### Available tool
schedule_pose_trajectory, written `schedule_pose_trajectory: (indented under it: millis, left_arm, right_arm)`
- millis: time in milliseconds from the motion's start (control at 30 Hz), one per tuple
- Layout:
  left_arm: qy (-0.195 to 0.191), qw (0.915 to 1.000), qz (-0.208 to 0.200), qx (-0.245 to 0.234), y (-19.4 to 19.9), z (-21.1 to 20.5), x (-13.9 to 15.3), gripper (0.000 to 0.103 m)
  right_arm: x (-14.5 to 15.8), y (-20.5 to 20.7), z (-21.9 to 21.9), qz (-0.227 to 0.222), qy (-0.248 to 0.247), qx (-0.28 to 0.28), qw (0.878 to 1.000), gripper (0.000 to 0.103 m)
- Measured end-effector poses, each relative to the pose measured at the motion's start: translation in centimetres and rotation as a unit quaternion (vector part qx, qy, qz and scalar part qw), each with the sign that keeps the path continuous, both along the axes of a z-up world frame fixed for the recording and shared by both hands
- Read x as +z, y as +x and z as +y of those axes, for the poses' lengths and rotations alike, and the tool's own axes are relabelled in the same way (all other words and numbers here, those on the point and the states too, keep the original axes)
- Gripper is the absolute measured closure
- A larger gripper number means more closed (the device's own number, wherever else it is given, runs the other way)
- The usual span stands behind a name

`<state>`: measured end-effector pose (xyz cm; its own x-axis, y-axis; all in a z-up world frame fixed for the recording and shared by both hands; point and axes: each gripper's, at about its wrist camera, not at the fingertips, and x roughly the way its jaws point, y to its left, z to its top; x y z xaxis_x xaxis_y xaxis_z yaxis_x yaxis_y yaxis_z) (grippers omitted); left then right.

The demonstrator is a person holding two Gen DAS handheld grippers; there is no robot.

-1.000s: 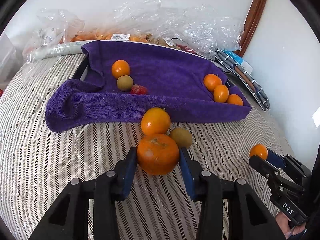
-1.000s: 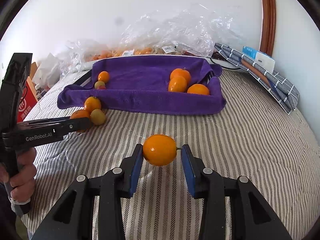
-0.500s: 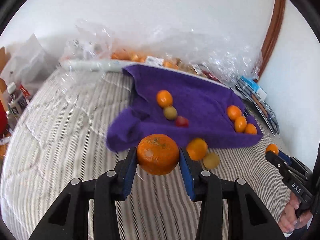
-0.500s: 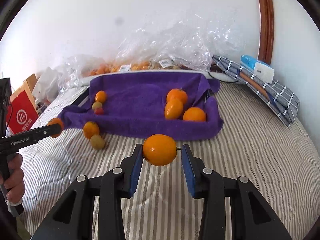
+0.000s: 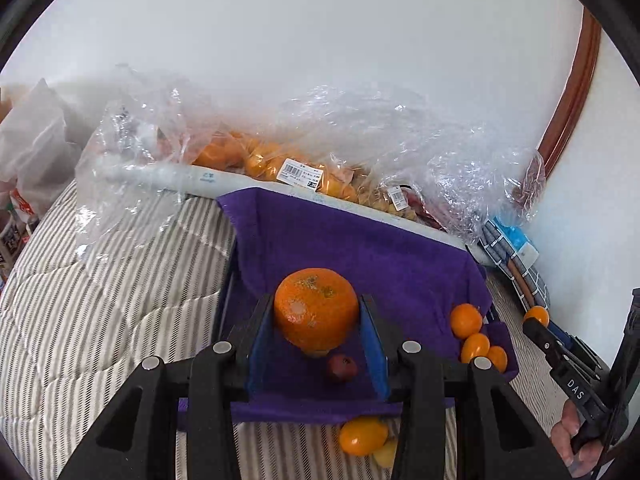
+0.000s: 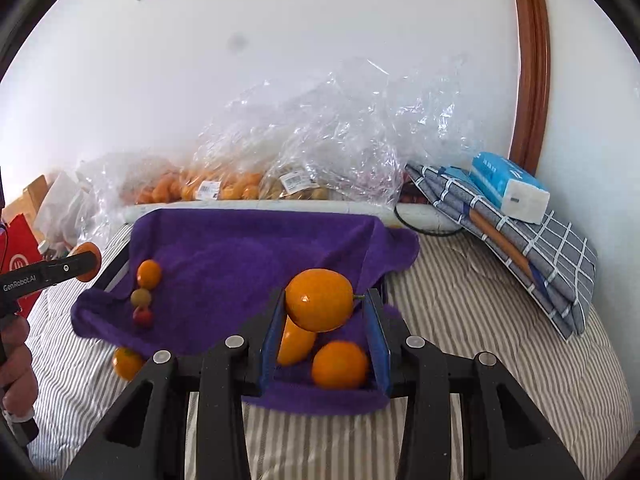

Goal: Organize fruits
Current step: 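Carry both oranges onto the towel and open both grippers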

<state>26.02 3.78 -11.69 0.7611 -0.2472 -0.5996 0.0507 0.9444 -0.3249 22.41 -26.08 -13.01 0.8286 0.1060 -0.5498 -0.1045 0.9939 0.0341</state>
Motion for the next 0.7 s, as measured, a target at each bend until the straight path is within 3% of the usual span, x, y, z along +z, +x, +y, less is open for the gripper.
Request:
schedule_pose_trajectory:
  millis: [267,433,533,700]
  left_arm:
    - [0.008,0.9997,0.022,-0.006,3.5,-3.8,-2.3,0.063]
    - [0.035,0.9991,0.013,-0.02,3.6,-5.3,-2.9,0.063]
    - [0.025,0.999,0.015,-0.032,3.7,-5.5,-3.1,0.063]
    - [0.046,0.9983,0.015,-0.032,3.7,-6.0,-3.5,0.063]
  right_arm:
    - [-2.5,2.8,-0.9,0.017,0.005,-0.001,1.0,0.064]
    - [-3.7,3.1,-1.0,0.027,0.003,0.006,1.0,0.064]
    - [-4.1,3.2,-1.2,0.035,0.008,0.01,0.999,0.064]
    - [-4.4,3.4,-1.3,0.039,0.007,0.006,0.999,0.064]
